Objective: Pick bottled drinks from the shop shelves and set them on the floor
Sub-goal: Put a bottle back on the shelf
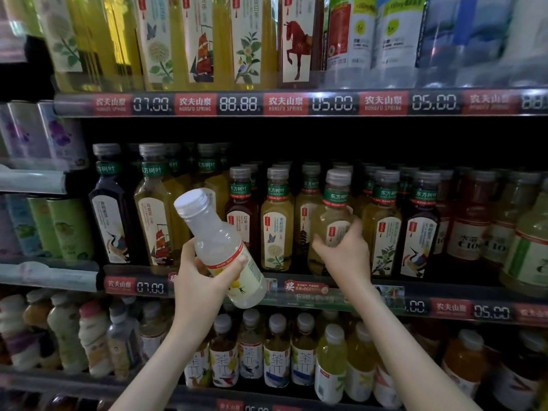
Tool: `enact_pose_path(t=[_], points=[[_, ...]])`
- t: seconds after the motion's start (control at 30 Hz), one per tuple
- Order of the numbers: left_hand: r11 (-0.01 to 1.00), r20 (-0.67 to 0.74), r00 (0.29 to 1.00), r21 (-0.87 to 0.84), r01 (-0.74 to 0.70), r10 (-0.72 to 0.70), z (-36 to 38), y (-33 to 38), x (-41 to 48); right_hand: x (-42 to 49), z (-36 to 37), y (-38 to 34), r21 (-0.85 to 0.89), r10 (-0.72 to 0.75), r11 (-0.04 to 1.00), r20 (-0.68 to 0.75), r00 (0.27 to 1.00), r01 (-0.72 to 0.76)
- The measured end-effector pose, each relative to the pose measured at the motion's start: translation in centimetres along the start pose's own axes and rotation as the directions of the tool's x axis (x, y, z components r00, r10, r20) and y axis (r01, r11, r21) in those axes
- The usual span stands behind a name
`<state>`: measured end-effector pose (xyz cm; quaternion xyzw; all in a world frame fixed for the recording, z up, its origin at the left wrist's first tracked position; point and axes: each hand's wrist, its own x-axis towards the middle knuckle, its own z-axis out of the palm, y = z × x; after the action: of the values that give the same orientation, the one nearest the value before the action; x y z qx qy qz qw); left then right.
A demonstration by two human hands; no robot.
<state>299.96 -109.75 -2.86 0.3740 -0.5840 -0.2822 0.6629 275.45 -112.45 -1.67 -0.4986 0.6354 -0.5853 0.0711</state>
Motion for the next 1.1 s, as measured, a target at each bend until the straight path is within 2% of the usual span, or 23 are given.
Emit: enact_pose_path(t=[0.23, 0.37, 0.53, 0.73, 0.9, 0.93, 0.97, 1.03, 1.07, 1.1], points=[[0.999, 0.007, 0.999, -0.036, -0.039, 0.039, -0.8, -0.5, 0.8, -1.0, -2.4, 0.2, 0.124, -0.063, 0.988, -0.229, 0.971, 0.094], [0.996, 0.033, 0.999, -0.088, -0.031, 0.034, -0.1, -0.5, 1.4, -0.8, -2.7, -0.4, 0.107, -0.088, 0.987, -0.256, 0.963, 0.119], [0.994, 0.077, 0.997, -0.112, -0.017, 0.026, 1.5, -0.2, 1.9, -0.9, -0.7, -0.8, -0.025, -0.012, 1.000, -0.065, 0.998, 0.011], [0.995, 0.123, 0.992, -0.095, -0.023, 0.035, 2.9, 0.5, 1.8, 0.2, 2.0, -2.3, -0.110, -0.004, 0.994, 0.096, 0.995, 0.015], [0.996, 0.126, 0.992, -0.093, 0.000, 0.012, 3.9, 0.9, 1.0, 0.1, 0.1, -1.8, -0.152, -0.018, 0.986, 0.283, 0.959, 0.064], [0.996, 0.125, 0.992, -0.093, 0.003, 0.008, 4.1, 0.9, 0.9, 0.0, -0.8, -1.5, -0.185, -0.085, 0.974, 0.245, 0.966, 0.132], [0.996, 0.125, 0.992, -0.091, 0.006, 0.005, 4.3, 0.9, 0.7, -0.1, -1.9, -1.2, -0.230, -0.194, 0.947, 0.147, 0.970, 0.224], [0.996, 0.125, 0.992, -0.087, 0.008, 0.003, 4.9, 1.1, 0.3, 0.4, -4.2, -0.7, -0.404, -0.414, 0.847, -0.097, 0.905, 0.345], [0.996, 0.122, 0.993, -0.086, 0.006, 0.005, 5.3, 1.2, 0.2, 0.9, -5.3, -0.4, -0.505, -0.466, 0.799, -0.174, 0.868, 0.328], [0.996, 0.117, 0.993, -0.087, 0.001, 0.009, 5.8, 1.4, 0.0, 1.5, -6.3, 0.0, -0.575, -0.467, 0.768, -0.205, 0.860, 0.280]])
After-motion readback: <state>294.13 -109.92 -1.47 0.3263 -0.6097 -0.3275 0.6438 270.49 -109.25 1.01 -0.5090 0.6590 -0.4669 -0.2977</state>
